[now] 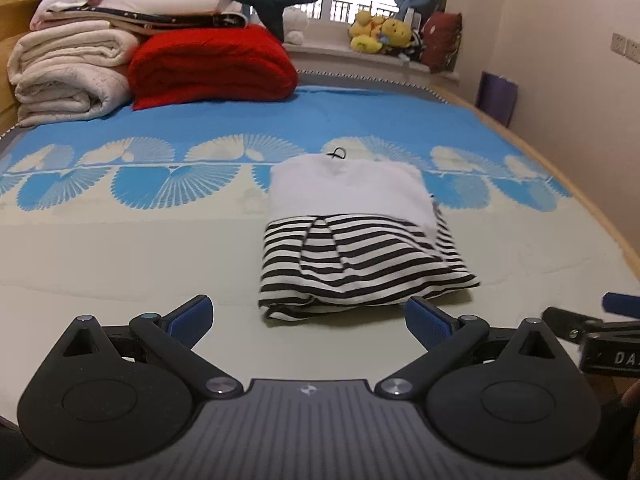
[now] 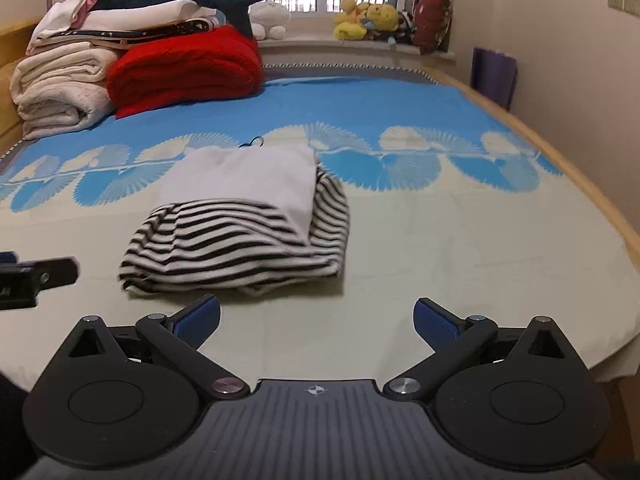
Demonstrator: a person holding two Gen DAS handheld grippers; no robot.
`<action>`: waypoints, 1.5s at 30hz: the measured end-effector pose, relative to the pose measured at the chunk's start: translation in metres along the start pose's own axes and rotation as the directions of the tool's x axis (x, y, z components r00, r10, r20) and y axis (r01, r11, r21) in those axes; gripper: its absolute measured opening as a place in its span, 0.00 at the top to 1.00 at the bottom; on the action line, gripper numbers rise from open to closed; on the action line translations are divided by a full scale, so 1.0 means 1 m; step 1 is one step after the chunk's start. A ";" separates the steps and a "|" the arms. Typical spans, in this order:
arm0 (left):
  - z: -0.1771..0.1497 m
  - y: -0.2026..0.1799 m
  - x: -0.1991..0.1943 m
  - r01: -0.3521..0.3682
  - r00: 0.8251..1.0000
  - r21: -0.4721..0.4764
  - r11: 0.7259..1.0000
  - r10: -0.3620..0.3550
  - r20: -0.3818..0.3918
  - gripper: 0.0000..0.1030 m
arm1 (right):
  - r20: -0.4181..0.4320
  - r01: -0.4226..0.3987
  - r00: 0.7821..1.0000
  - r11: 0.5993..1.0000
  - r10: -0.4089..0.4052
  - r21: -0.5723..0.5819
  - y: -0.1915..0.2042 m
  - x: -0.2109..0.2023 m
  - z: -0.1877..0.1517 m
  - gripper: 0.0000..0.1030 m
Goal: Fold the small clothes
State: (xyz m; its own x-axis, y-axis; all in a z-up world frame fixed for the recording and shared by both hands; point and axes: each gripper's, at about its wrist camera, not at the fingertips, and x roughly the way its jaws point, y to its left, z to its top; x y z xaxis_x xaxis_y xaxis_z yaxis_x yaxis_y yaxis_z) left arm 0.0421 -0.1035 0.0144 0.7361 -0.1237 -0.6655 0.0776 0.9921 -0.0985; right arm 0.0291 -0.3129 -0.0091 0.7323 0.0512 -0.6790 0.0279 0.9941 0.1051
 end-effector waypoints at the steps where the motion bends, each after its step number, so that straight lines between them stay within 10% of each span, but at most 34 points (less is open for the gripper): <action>1: -0.003 -0.002 -0.002 0.005 1.000 -0.004 1.000 -0.005 -0.002 0.01 | 0.005 -0.004 1.000 1.000 0.004 0.004 0.001 -0.003 -0.002 0.01; 45: -0.007 -0.008 0.034 0.014 0.996 -0.024 1.000 -0.016 -0.089 0.01 | -0.013 -0.029 1.000 0.998 0.028 -0.050 0.034 0.021 0.006 0.01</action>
State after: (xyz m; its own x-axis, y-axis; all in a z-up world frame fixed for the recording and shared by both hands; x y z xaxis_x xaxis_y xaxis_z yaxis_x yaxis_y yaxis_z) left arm 0.0611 -0.1161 -0.0125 0.6719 -0.1413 -0.7270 0.0720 0.9894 -0.1258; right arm 0.0494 -0.2791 -0.0152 0.7239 0.0804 -0.6852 -0.0275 0.9958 0.0878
